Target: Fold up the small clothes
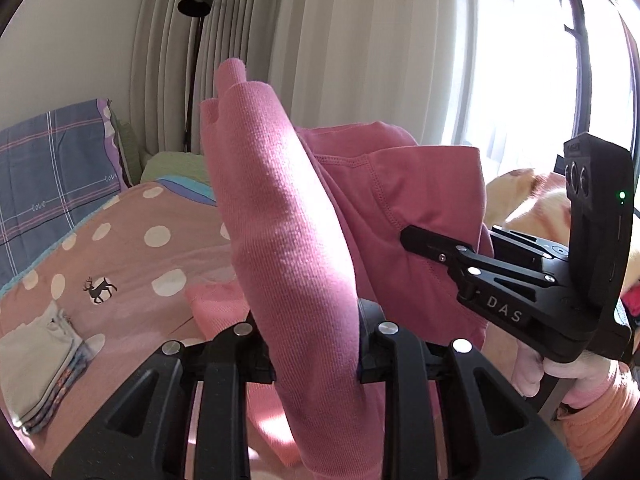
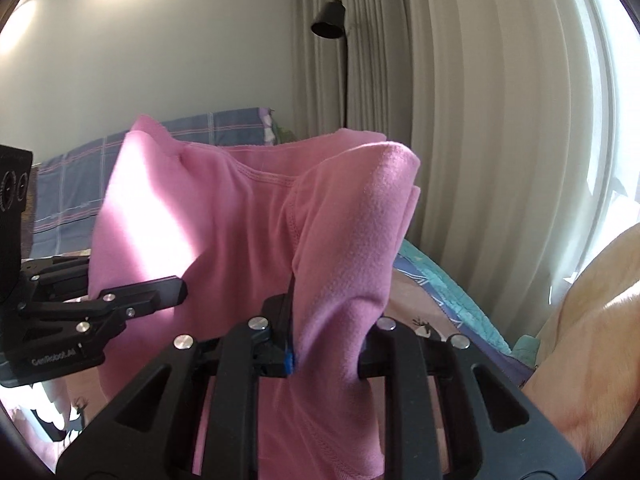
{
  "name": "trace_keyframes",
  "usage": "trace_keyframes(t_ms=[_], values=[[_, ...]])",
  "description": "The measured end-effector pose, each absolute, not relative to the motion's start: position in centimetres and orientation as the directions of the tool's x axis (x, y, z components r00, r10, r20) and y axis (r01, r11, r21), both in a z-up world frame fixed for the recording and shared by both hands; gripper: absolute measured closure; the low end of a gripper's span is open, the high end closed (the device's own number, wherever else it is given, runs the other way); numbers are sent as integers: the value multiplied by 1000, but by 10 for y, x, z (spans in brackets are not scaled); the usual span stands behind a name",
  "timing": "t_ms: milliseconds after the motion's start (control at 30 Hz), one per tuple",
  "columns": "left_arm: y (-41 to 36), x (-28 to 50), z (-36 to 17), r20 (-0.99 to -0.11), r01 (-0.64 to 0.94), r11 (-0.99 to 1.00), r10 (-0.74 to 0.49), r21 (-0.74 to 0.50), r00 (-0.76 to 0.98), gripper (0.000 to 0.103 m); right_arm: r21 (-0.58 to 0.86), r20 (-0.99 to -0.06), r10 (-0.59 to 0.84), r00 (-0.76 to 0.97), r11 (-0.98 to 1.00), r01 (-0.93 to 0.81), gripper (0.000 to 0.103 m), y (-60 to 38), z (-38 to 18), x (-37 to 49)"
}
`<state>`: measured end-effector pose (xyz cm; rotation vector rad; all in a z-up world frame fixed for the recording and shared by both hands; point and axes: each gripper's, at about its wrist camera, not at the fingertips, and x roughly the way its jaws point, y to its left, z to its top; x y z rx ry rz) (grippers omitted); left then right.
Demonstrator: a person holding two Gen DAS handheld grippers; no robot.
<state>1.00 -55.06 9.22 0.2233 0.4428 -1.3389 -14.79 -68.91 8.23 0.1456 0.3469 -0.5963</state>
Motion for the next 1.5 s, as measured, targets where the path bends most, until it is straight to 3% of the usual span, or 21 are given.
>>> trace_keyframes(t_ms=[233,300,333,367,433,500,567,667,733,800,867,967,1067,1233,1500], values=[[-587,46,68,-471,958,261,-864,-115,178,77,8,-406,-555,726,792,611,84,-718,71,-107],[-601,60,54,-507,951,289,-839,-110,196,68,-1,-427,-562,709,784,621,82,-727,61,-93],[-608,70,42,-536,940,327,-813,-97,228,64,6,-441,-560,701,779,627,76,-734,53,-84],[-613,80,31,-565,925,370,-783,-85,261,59,13,-457,-564,688,769,639,64,-741,45,-76],[-611,100,6,-615,895,436,-732,-95,292,59,27,-512,-587,627,719,695,55,-765,22,-63],[-601,112,-10,-637,888,440,-725,-135,263,59,95,-566,-563,603,682,725,56,-778,0,-64],[-588,115,-26,-646,898,421,-722,-124,249,51,205,-606,-485,630,670,713,56,-783,-25,-73],[-568,107,-33,-628,911,400,-736,-102,253,47,202,-628,-445,639,699,686,56,-765,-52,-85],[-555,100,-34,-631,917,387,-737,-98,244,47,166,-616,-454,644,724,669,56,-747,-60,-95],[-540,88,-35,-621,928,368,-743,-64,252,44,151,-594,-442,673,760,633,46,-722,-66,-107],[-524,81,-39,-602,931,362,-753,-40,266,43,179,-540,-384,749,817,548,14,-690,-66,-123],[-497,65,-45,-586,932,361,-764,-39,271,38,222,-428,-405,808,820,528,4,-647,-66,-155],[-472,48,-46,-568,922,386,-765,-29,303,25,282,-381,-457,804,771,572,2,-624,-65,-177],[-436,3,-26,-517,906,423,-773,14,368,17,158,-418,-544,727,745,648,2,-589,-56,-188],[-387,-49,3,-416,859,507,-768,71,487,5,160,-398,-547,736,749,643,2,-553,-32,-210]])
